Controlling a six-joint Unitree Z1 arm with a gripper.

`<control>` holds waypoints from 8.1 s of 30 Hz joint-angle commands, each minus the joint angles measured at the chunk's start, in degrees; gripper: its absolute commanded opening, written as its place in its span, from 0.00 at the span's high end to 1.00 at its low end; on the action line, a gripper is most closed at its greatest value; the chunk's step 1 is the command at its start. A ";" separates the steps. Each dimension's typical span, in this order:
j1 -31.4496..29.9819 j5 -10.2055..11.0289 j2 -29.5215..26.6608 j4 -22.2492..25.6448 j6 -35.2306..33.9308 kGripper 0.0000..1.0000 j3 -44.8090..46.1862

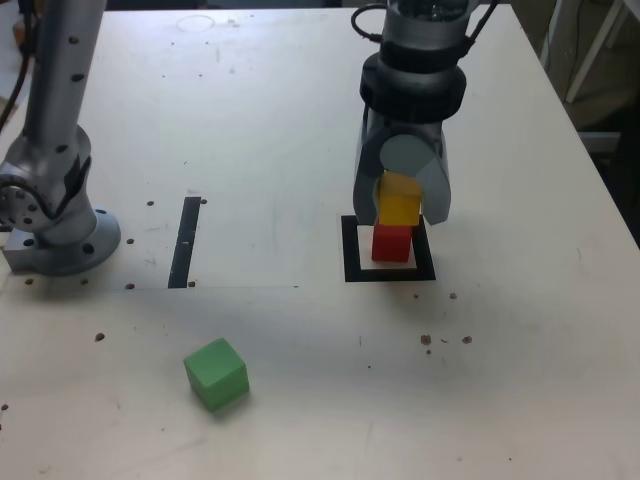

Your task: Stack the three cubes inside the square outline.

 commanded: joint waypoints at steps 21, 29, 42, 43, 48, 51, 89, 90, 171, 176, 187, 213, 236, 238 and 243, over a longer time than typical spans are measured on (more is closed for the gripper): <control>1.30 -0.32 1.69 -0.17 0.69 0.66 0.80; 1.33 -0.72 1.78 -0.57 0.87 0.08 1.80; 1.33 -1.22 1.30 -0.58 0.87 0.01 2.19; 1.33 -1.15 1.00 -0.54 0.87 0.01 2.23; 1.19 -0.15 -2.37 -0.13 0.87 0.01 3.01; 0.58 0.93 -5.28 0.60 0.87 0.01 3.83; -39.64 2.62 -16.62 -0.59 -2.22 0.01 21.76; -39.89 2.42 -16.41 -1.16 -2.39 0.01 22.39; -27.99 6.98 -10.92 7.45 -1.72 0.71 6.35; -21.89 6.55 -10.07 12.06 -0.44 0.70 -1.15; -9.02 6.02 -5.65 15.43 3.69 0.71 -9.68; -0.90 4.06 2.12 15.49 9.61 0.70 -14.21; 0.20 3.01 3.38 13.25 11.89 0.02 -12.98; 0.37 2.87 3.39 13.22 11.92 0.01 -12.55; 0.88 2.39 3.37 13.27 11.97 0.01 -11.60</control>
